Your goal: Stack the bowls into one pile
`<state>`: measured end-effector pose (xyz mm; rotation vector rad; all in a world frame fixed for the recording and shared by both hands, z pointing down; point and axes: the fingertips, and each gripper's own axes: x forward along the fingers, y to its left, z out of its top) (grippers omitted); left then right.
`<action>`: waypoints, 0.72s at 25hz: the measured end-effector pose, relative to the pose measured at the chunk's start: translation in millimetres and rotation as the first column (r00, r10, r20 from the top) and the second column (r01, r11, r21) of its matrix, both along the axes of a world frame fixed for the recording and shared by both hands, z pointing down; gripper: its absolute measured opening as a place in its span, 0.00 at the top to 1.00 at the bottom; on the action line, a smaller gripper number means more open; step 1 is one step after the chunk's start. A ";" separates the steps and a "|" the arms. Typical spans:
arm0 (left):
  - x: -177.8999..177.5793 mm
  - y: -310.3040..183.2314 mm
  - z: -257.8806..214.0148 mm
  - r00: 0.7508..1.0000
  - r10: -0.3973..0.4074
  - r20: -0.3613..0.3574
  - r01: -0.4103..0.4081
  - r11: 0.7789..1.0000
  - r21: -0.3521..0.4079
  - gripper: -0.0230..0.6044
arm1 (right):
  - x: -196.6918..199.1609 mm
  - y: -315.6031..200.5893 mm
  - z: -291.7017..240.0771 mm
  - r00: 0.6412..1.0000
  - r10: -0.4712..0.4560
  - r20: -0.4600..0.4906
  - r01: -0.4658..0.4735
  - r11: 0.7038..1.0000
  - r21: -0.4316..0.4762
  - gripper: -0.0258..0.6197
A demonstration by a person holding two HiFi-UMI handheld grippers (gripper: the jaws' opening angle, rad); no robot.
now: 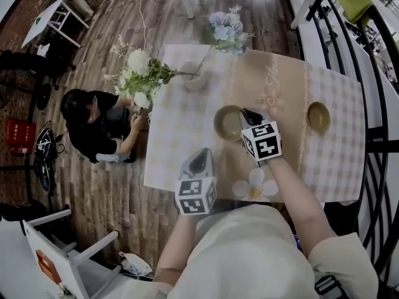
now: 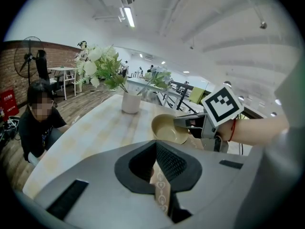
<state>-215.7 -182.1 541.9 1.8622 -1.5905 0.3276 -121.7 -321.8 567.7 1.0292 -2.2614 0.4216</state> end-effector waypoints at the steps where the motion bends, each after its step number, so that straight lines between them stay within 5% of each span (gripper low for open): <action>1: 0.2 0.0 0.4 1.000 0.001 -0.002 -0.001 1.000 -0.002 0.96 | 0.6 -0.4 1.2 1.000 0.003 -0.004 -0.003 1.000 0.000 0.94; 8: -0.3 -0.6 5.2 1.000 0.003 -0.002 -0.003 1.000 -0.013 0.96 | 6.2 -2.0 4.4 0.999 0.010 -0.047 -0.009 1.000 0.020 0.83; 18: 1.8 -7.5 6.6 1.000 0.004 -0.010 -0.005 1.000 -0.014 0.96 | 10.0 -1.1 22.9 0.998 0.016 -0.069 -0.018 0.999 -0.042 0.82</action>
